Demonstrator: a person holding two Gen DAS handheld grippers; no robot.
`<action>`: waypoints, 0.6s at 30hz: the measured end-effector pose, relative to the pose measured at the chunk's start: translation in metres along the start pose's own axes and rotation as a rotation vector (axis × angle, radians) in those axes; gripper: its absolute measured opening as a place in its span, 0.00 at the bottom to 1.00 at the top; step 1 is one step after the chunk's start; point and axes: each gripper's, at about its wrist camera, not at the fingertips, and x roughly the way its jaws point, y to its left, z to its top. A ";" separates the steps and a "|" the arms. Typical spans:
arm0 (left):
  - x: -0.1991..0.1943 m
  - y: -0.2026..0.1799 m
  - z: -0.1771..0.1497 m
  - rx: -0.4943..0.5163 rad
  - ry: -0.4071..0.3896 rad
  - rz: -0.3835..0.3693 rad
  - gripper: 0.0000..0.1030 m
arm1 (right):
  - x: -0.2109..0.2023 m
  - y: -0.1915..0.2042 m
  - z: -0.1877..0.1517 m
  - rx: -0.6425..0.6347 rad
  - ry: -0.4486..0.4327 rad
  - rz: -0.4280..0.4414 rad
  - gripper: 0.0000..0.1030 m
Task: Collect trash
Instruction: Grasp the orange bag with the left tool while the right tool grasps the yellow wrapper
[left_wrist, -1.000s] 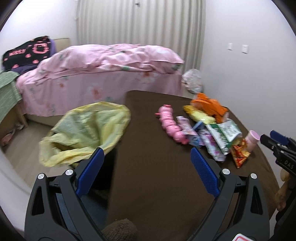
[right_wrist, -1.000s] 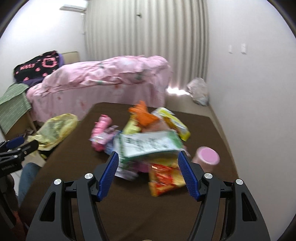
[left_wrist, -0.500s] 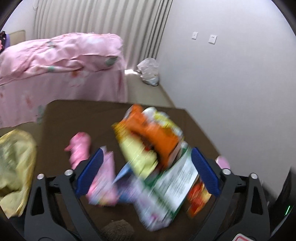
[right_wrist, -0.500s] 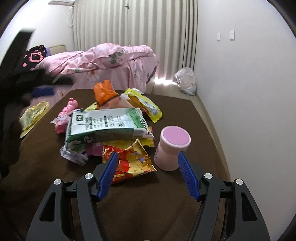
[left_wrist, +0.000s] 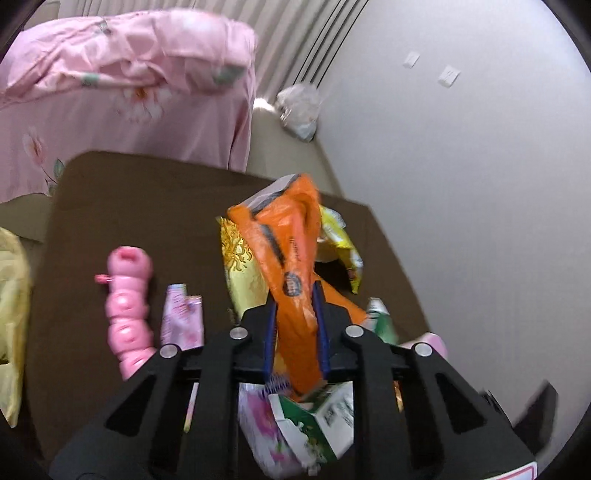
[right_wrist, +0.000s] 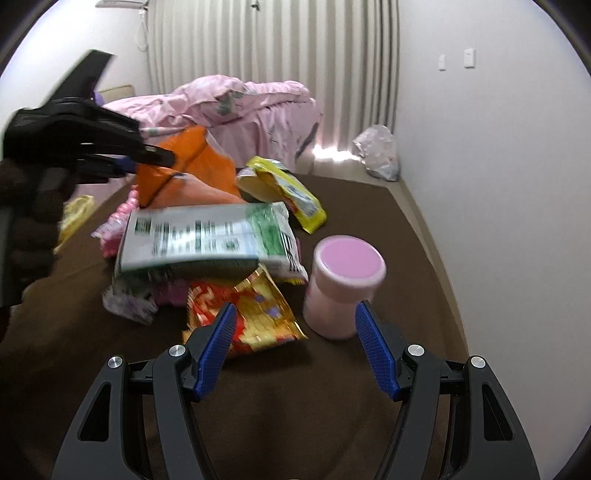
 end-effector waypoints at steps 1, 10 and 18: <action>-0.016 0.003 0.000 -0.004 -0.012 -0.013 0.15 | 0.000 0.001 0.011 -0.013 -0.011 0.012 0.61; -0.084 0.045 -0.007 0.029 0.063 -0.062 0.15 | 0.039 -0.006 0.107 -0.211 -0.032 0.119 0.61; -0.049 0.085 -0.016 -0.010 0.060 0.120 0.18 | 0.137 -0.024 0.148 -0.412 0.190 0.224 0.61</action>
